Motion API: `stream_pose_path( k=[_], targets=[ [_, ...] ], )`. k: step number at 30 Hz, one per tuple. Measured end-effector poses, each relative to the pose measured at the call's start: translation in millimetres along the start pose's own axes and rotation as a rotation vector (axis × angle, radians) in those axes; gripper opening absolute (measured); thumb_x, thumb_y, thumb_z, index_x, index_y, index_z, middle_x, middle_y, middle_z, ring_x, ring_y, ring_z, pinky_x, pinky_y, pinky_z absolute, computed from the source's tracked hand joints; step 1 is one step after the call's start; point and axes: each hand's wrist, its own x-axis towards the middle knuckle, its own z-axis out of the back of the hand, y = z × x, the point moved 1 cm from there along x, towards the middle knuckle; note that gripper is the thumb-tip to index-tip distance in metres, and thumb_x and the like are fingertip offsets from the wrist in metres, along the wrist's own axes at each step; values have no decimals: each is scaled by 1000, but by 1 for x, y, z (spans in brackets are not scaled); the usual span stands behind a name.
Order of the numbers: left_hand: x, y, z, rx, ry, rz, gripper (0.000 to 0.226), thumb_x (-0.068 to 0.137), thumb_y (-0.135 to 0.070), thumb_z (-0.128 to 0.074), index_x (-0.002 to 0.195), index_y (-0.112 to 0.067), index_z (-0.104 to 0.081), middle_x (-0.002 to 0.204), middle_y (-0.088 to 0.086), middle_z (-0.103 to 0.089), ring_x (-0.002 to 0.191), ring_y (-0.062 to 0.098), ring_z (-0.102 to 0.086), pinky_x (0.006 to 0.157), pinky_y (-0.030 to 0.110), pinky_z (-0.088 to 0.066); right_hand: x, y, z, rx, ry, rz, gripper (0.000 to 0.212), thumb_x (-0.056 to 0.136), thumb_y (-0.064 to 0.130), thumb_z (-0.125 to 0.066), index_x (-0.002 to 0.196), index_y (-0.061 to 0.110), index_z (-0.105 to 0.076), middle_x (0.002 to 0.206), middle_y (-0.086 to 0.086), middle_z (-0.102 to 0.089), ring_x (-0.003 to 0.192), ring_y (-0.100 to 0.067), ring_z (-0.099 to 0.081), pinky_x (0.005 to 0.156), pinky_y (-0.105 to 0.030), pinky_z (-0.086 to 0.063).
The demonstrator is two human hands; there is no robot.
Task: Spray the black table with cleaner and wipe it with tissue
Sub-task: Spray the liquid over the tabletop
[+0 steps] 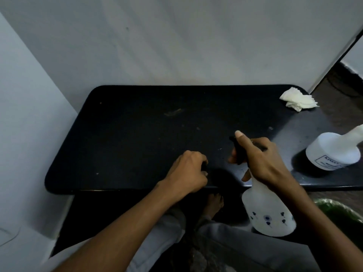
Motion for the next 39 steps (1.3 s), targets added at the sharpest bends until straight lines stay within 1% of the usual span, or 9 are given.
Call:
stream_pose_path(
  k=[3,7,14,19,23,29,31,34,39],
  targets=[
    [0,-3,-1,13,-4,6,42,85,-22,-72,126,-25,-61,129,-1,-60,114,14,-59,89,29,-49,1,-2,2,9,1,-47,63,101,52,-51,74,-2,-71,64,-18,-72,54,-33,-71,45,-37,-57],
    [1,-4,-2,25,-18,14,44,86,-21,-72,128,-23,-60,131,2,-59,115,17,-59,89,29,-49,3,-4,6,8,-9,-76,61,101,49,-53,74,-3,-68,54,-14,-65,44,-30,-63,41,-33,-52],
    [4,-5,0,15,30,54,46,86,-23,-71,131,-26,-58,131,3,-57,112,17,-59,85,31,-50,8,-9,10,78,-18,-66,47,106,41,-49,89,4,-73,82,-12,-77,75,-22,-76,44,-30,-54],
    [5,-5,0,21,4,28,43,85,-25,-72,126,-25,-61,126,3,-59,108,16,-60,78,26,-46,8,-3,16,70,-71,-49,54,106,41,-49,81,-3,-69,65,-18,-72,54,-32,-70,40,-29,-49],
    [3,-6,1,17,-5,29,43,84,-25,-73,125,-24,-62,124,4,-60,104,16,-62,77,28,-51,6,1,16,49,-95,-22,58,105,41,-49,78,-7,-67,59,-16,-65,45,-26,-60,38,-25,-46],
    [2,-8,3,26,9,20,39,84,-25,-72,122,-23,-63,117,3,-62,94,13,-60,73,28,-52,9,2,13,94,0,9,47,107,35,-49,87,0,-73,82,-14,-76,73,-23,-76,56,-38,-59],
    [1,-10,3,36,10,8,37,85,-24,-72,120,-21,-64,115,5,-63,96,15,-62,80,34,-56,7,3,9,112,28,31,46,107,33,-50,86,0,-73,80,-15,-76,71,-25,-76,50,-27,-55],
    [-1,-12,4,45,3,-8,32,85,-23,-72,116,-17,-66,112,6,-65,98,18,-64,84,38,-57,5,7,1,95,59,60,47,105,38,-51,81,3,-72,69,-14,-74,60,-30,-74,41,-30,-52],
    [-3,-12,5,27,1,-23,30,84,-20,-72,114,-17,-68,112,5,-66,101,18,-64,86,37,-57,5,12,-6,49,46,122,53,104,41,-53,71,4,-70,56,-14,-67,43,-26,-63,38,-22,-44]
  ],
)
